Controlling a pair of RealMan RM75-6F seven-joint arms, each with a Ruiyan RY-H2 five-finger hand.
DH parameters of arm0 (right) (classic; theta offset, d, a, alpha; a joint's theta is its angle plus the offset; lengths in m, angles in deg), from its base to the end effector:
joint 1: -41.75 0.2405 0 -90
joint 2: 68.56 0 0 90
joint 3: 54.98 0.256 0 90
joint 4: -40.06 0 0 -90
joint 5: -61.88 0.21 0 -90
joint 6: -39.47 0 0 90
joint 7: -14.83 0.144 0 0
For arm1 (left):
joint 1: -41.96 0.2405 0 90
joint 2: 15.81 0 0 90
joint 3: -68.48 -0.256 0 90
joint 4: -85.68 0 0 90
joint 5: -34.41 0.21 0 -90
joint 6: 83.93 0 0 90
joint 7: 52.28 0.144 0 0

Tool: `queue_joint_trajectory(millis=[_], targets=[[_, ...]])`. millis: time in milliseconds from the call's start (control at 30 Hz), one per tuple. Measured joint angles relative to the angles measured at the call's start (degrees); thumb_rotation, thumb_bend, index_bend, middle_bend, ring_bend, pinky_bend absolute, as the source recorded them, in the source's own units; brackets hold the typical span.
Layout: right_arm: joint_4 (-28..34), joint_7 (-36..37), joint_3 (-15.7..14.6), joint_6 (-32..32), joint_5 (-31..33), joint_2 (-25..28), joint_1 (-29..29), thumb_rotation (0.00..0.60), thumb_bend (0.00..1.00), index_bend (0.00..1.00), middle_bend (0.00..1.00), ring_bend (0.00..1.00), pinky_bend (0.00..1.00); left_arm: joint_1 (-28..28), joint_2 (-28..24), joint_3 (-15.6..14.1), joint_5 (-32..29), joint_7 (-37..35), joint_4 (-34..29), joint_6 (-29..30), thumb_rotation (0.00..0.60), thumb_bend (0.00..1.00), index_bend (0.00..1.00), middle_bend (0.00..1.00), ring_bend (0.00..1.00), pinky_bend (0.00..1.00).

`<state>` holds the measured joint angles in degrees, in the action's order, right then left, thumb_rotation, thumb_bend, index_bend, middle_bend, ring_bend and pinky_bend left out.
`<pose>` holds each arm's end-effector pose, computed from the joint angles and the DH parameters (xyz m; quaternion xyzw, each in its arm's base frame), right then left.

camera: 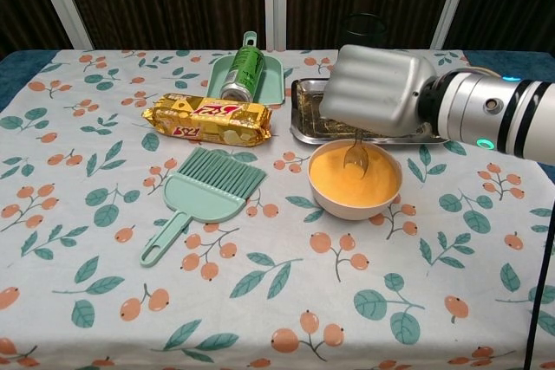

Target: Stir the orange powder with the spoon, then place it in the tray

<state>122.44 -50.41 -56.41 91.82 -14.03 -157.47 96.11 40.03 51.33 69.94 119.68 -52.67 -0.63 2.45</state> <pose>-0.1075 -0.3272 -0.0476 0.8792 0.1545 0.1817 0.4125 -0.3378 0.1602 0.1527 -0.5872 -0.3917 -0.3580 0.6113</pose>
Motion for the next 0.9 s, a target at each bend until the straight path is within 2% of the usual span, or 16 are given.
queue_joint_trajectory(millis=[200, 333, 667, 900], targets=[[1.4, 1.4, -0.2, -0.1, -0.1, -0.8, -0.7, 0.6, 0.49, 0.79, 0.94, 0.98, 1.0, 0.0, 0.1, -0.1, 0.0, 0.0, 0.1, -0.1, 0.6, 0.0, 0.05, 0.05, 0.05, 0.08], [2.7, 5.0, 0.3, 0.5, 0.4, -0.5, -1.7, 0.6, 0.49, 0.8, 0.94, 0.99, 1.0, 0.1, 0.0, -0.1, -0.1, -0.1, 0.0, 0.1, 0.6, 0.0, 0.05, 0.05, 0.05, 0.08], [6.7, 17.4, 3.8, 2.3, 4.3, 4.3, -5.0, 0.6, 0.5, 0.81, 0.94, 0.99, 1.0, -0.1, -0.3, 0.0, 0.5, 0.5, -0.6, 0.4, 0.6, 0.0, 0.05, 0.05, 0.05, 0.08], [7.9, 18.8, 4.5, 2.8, 4.0, 6.1, -5.5, 0.6, 0.5, 0.81, 0.94, 0.99, 1.0, 0.0, -0.7, 0.0, 0.7, 1.2, -1.3, 0.7, 0.6, 0.0, 0.05, 0.05, 0.05, 0.08]])
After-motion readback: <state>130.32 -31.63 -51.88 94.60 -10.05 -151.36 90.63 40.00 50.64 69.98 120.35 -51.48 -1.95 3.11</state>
